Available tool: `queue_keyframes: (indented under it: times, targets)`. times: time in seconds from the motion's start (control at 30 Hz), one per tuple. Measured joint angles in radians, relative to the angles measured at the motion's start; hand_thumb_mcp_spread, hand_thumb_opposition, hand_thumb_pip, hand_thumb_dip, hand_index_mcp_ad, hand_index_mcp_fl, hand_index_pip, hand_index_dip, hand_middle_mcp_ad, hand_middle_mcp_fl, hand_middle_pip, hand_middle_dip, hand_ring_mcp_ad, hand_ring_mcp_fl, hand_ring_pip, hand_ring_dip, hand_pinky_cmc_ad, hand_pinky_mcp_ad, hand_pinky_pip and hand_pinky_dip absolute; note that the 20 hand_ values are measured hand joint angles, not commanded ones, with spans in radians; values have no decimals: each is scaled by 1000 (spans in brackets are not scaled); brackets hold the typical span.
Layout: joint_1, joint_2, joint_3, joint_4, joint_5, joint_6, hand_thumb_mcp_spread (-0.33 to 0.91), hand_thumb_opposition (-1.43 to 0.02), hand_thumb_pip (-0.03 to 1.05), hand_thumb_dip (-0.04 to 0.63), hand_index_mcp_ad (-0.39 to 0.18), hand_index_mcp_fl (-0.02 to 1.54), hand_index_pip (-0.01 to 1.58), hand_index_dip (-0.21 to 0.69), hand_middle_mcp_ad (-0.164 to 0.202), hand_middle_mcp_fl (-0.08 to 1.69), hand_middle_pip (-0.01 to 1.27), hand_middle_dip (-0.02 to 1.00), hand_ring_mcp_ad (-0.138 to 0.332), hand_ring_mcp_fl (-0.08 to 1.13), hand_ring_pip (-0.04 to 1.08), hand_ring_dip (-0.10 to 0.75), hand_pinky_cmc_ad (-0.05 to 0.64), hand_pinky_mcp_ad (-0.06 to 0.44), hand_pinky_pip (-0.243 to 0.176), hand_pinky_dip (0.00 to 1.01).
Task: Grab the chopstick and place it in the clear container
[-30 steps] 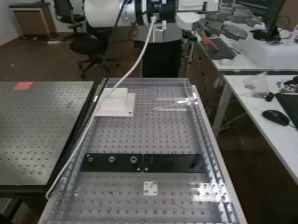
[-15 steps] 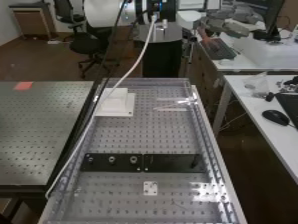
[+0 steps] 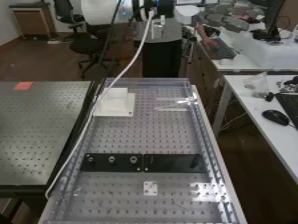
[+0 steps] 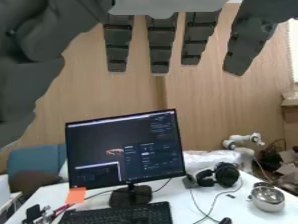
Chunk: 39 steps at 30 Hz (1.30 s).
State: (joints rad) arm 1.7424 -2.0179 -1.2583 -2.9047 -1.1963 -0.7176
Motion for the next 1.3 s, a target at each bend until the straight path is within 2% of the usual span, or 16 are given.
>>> queue_keyframes:
  times: [0.17,0.3,0.53,0.67,0.93,1.3]
  targets:
    - [3,23,-28,-4,9,7,87,-660,534,14,-188,175,58,326,59,84,138,297,115,10,99,201,412,330,-87,176]
    - [6,45,-56,-25,2,34,87,-660,548,16,-188,175,58,326,59,80,138,297,115,10,99,201,412,328,-87,176]
    - [6,74,-87,-94,-39,63,87,-660,567,17,-188,195,59,314,59,124,134,297,119,12,96,201,412,328,-87,176]
    - [1,88,-103,-99,-53,56,87,-661,634,19,-188,225,59,269,61,173,138,297,119,12,96,201,412,330,-86,176]
    - [-12,104,-130,-78,-64,43,65,-682,635,30,-188,258,58,232,59,202,138,298,119,12,99,201,412,330,-87,176]
    - [-24,148,-178,-66,-91,31,63,-679,641,30,-188,258,58,232,59,202,134,298,119,12,99,201,412,330,-86,176]
